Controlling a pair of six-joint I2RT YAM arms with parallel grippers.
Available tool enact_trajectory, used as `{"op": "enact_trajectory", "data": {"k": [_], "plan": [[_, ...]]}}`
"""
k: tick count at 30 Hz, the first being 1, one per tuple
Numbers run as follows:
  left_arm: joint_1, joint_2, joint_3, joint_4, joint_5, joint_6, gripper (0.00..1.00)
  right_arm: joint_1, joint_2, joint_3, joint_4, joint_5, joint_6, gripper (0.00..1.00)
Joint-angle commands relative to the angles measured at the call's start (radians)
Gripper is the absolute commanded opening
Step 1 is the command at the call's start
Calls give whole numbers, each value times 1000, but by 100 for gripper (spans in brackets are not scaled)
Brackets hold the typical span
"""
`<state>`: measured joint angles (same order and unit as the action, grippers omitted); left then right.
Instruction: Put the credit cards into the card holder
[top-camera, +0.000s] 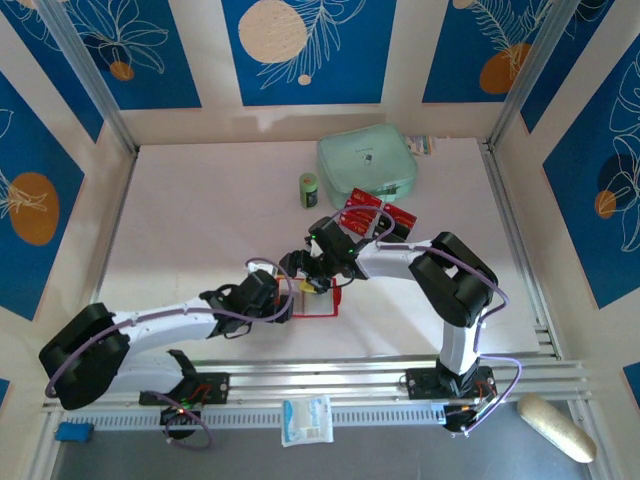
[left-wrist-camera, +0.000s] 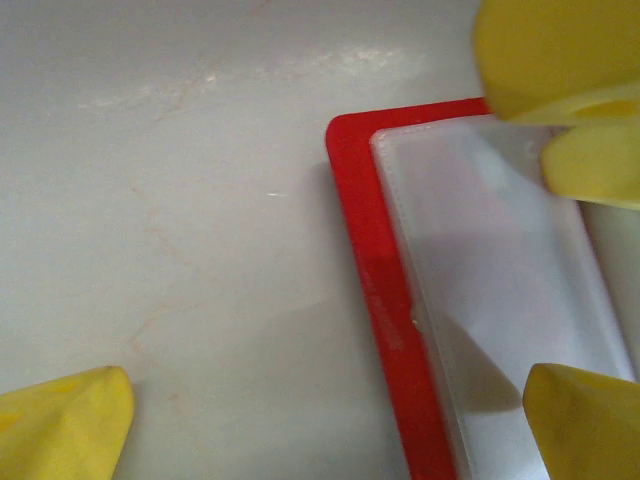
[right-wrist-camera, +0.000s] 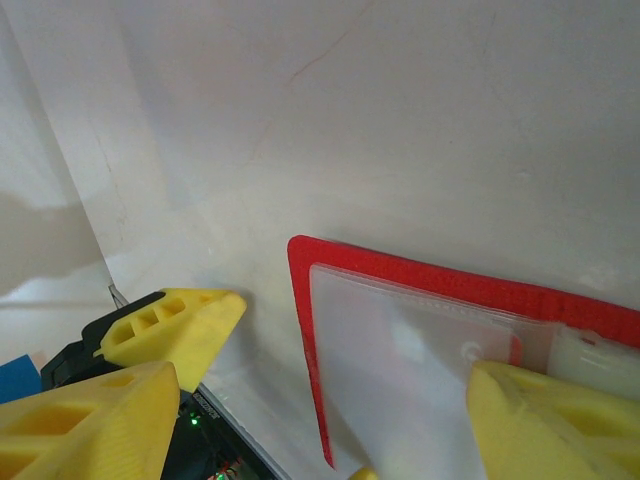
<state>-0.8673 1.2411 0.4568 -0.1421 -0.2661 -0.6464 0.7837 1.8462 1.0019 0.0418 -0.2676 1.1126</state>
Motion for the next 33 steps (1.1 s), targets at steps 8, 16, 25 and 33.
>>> {"op": "enact_trajectory", "data": {"k": [8, 16, 25, 33], "plan": [[7, -11, -31, -5, -47, -19, 100, -83, -186, 28, -214, 18, -157, 76], [7, -24, -34, -10, -44, -21, 100, -255, -315, 134, -629, 269, -553, 70], [7, -25, -38, -13, -46, -24, 100, -337, -289, 242, -812, 580, -852, 43], [7, -25, -40, -16, -46, -25, 100, -334, -213, 294, -844, 759, -937, 34]]}}
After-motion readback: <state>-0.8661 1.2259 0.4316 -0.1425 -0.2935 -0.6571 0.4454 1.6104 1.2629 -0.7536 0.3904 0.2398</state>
